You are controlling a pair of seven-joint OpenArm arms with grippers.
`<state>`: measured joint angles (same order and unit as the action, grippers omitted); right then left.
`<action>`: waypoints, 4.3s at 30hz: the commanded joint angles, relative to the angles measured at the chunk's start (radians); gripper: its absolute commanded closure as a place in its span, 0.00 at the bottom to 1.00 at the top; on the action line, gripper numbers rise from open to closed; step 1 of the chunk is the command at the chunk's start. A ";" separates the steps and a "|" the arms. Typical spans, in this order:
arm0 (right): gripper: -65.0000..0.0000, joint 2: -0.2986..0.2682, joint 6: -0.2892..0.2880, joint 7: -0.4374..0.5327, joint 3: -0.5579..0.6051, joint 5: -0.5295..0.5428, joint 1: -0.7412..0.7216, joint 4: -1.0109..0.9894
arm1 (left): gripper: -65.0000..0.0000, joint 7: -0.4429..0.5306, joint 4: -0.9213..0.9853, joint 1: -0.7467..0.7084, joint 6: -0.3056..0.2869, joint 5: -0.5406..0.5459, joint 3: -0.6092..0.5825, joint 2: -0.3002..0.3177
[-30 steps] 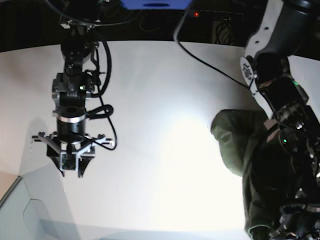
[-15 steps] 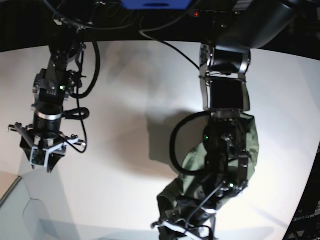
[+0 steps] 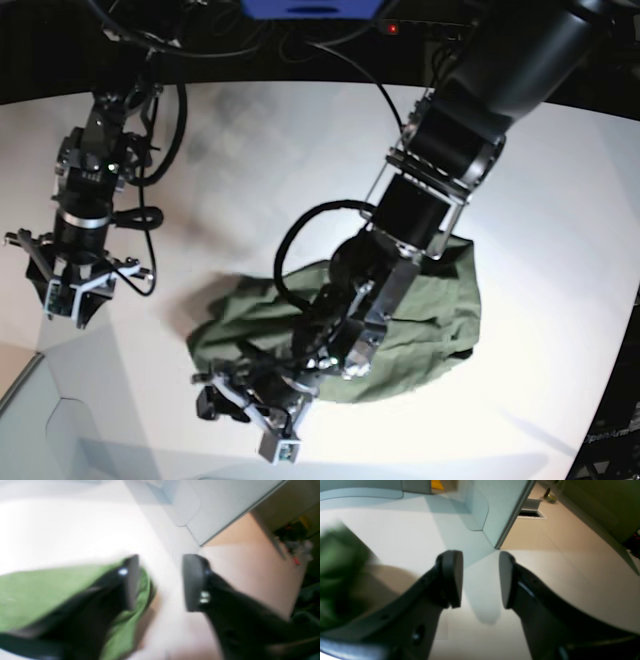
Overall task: Layout the t-shirt on the table in an organized manner, then fold the t-shirt properly
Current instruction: 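Release with the right gripper and pull the shirt with the left gripper, then lift the shirt fabric with the left gripper and move it across the heap, then regrasp the shirt fabric with the left gripper and lift it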
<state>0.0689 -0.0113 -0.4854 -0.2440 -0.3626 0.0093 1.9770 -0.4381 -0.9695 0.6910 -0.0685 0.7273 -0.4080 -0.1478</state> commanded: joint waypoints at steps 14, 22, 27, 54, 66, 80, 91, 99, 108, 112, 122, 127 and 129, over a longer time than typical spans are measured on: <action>0.62 0.001 0.003 0.029 0.038 0.001 -0.002 0.017 | 0.47 0.031 -0.220 -0.184 -0.006 0.265 0.117 0.385; 0.62 0.001 0.003 0.029 0.131 0.003 -0.006 0.012 | 0.47 0.023 -0.423 -0.552 -0.006 0.265 0.373 0.489; 0.62 0.001 0.003 0.029 0.171 0.003 -0.006 0.011 | 0.47 0.023 -0.461 -0.660 -0.006 0.263 0.436 0.489; 0.62 -0.005 0.003 0.029 0.170 -0.003 0.042 0.018 | 0.47 0.023 -0.312 -0.566 -0.007 0.262 0.438 0.411; 0.62 -0.005 0.003 0.029 0.170 -0.003 0.047 0.018 | 1.00 0.023 -0.259 -0.514 -0.011 0.262 0.438 0.385; 0.63 -0.025 0.003 0.034 0.128 -0.003 0.024 0.018 | 1.00 0.022 -0.716 -0.607 -0.012 0.274 0.438 0.342; 0.63 -0.047 -0.002 0.030 -0.104 0.001 -0.099 0.022 | 1.00 0.022 -0.926 -0.747 -0.007 0.272 0.283 0.336; 0.62 -0.079 -0.002 0.032 -0.125 0.003 -0.107 0.022 | 1.00 0.022 -0.790 -0.868 -0.006 0.263 0.123 0.345; 0.62 -0.077 -0.002 0.035 -0.122 0.004 -0.105 0.020 | 1.00 0.022 -0.718 -0.841 -0.006 0.268 0.002 0.426; 0.62 -0.077 -0.002 0.032 -0.122 0.040 -0.105 0.020 | 0.99 -0.092 -0.742 -0.784 -0.006 0.263 -0.024 0.442; 0.62 -0.077 -0.002 0.034 -0.122 0.050 -0.105 0.020 | 0.99 -0.443 -0.734 -0.649 -0.006 0.263 -0.021 0.445; 0.62 -0.076 -0.002 0.035 -0.120 0.050 -0.105 0.018 | 0.99 -0.448 -0.733 -0.647 -0.006 0.263 -0.018 0.446; 0.62 -0.076 -0.002 0.035 -0.120 0.050 -0.105 0.018 | 0.99 -0.445 -0.733 -0.646 -0.006 0.263 -0.015 0.446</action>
<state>0.0002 -0.0143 -0.4824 -0.3653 -0.3099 -0.0795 1.9793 -0.8902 -1.6886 0.0288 -0.0673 0.9703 -0.4278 0.2970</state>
